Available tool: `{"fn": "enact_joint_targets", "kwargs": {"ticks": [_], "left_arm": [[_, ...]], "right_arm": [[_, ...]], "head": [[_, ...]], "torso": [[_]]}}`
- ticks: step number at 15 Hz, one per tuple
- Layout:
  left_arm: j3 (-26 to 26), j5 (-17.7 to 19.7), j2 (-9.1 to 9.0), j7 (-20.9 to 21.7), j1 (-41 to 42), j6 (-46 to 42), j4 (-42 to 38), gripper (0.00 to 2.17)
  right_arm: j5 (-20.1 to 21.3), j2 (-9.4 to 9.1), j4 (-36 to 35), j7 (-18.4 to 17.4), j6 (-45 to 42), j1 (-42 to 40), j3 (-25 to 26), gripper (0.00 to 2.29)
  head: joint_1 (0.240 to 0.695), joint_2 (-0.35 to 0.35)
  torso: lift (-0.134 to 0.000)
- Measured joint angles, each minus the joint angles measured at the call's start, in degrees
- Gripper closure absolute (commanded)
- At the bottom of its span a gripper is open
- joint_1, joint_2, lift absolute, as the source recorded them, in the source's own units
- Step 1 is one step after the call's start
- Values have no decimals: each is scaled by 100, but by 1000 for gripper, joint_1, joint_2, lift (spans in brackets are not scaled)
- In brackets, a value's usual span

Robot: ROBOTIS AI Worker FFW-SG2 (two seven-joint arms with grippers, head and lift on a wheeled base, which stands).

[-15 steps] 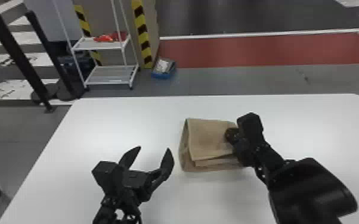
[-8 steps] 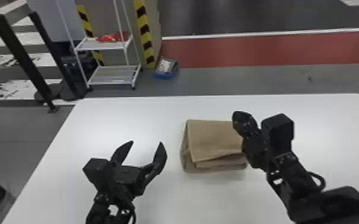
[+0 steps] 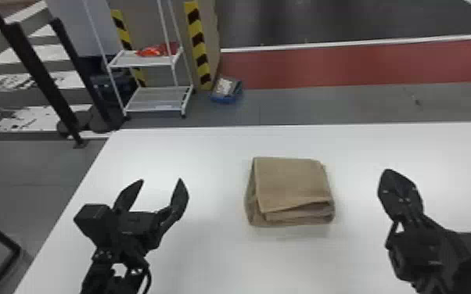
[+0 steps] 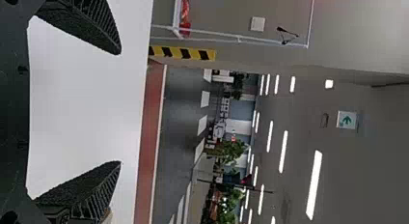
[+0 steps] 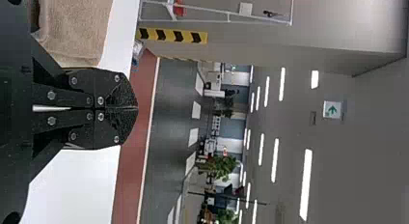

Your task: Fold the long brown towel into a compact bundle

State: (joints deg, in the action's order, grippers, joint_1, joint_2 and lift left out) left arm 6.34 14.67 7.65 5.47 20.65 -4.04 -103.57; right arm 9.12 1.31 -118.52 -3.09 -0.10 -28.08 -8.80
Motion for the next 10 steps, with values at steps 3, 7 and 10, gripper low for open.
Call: {"fn": "enact_joint_targets", "kwargs": {"ticks": [3,7,10], "left_arm": [[358,-42,-98,42,213,-31,-53,56],[981,-55,-406,98,656,-84,-360,56],[1132,-80,-533,115,936,-272,-603,56]], "right_arm": [[-6,-48,-229,-8,-255,-523,143,802],[-188,-112,-221,-8,-734,-842,149,26],[-347,-113,-205,-8,-778,-869,187,46]], "head": [[695,194],[695,274],[695,292]], "torso": [[-119],[-119],[-119]]}}
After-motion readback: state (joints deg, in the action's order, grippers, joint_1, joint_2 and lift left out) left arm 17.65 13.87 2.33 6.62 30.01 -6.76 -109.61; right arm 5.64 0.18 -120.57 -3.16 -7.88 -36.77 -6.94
